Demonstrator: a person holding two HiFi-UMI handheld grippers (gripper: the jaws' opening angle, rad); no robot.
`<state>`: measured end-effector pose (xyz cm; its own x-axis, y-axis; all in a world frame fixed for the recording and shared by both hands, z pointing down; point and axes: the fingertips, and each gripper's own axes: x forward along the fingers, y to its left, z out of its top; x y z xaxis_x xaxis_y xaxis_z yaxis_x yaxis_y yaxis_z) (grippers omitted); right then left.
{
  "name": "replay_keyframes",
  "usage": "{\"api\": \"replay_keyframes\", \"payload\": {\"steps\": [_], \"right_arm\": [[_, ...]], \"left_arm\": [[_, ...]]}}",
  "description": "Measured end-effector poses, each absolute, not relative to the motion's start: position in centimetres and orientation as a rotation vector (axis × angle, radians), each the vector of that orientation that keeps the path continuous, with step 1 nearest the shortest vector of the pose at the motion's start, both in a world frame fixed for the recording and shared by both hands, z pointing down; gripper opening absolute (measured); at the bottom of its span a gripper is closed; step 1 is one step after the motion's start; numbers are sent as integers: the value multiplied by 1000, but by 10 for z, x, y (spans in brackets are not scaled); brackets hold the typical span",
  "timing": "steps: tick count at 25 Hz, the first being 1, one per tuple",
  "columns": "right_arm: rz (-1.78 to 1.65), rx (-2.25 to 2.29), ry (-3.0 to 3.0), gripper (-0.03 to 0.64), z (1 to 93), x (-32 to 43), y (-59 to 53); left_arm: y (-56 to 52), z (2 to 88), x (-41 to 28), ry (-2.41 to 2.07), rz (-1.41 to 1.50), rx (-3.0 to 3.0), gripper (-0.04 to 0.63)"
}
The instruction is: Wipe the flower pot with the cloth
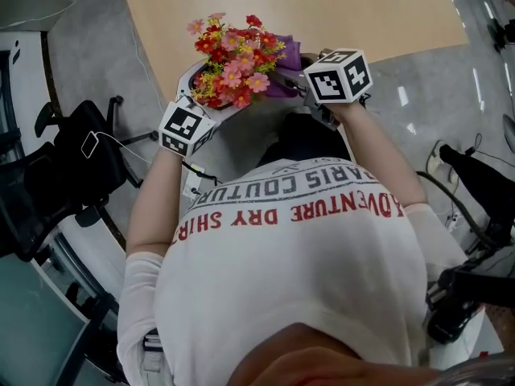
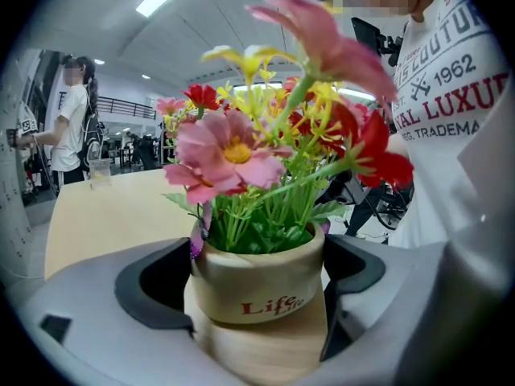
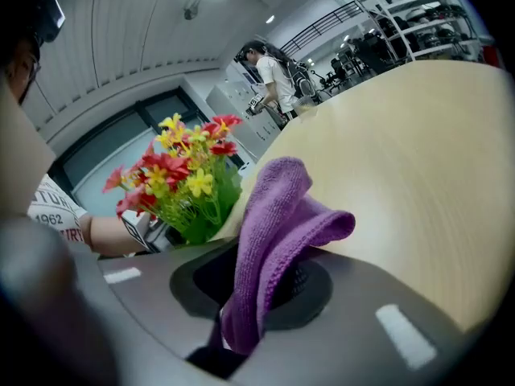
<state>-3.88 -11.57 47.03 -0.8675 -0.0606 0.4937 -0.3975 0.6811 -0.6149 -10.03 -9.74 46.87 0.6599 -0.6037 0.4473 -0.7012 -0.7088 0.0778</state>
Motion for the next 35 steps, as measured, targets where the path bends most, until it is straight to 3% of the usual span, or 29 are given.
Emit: {"api": "replay_keyframes", "payload": {"steps": [6,14,18,23,35], "right_arm": [[849,363,-2301,52,502,-40,-121],[883,368,-2277,52,507,-38,-124],[932,422,-2305,53,504,-36,-125],[968,522,-2338,52,501,-17,-129],[1014,638,-2413,53,481,3,-123]], "left_arm": [[-99,469,-101,-1046,575,2644,525],[-98,470,-102,-1066,612,2614,526],[-90,472,-120,-1179,643,2549,529],[-77,465,-120,-1351,496,2426,580],[-86,474,-106,-1797,453,2062,583]]}}
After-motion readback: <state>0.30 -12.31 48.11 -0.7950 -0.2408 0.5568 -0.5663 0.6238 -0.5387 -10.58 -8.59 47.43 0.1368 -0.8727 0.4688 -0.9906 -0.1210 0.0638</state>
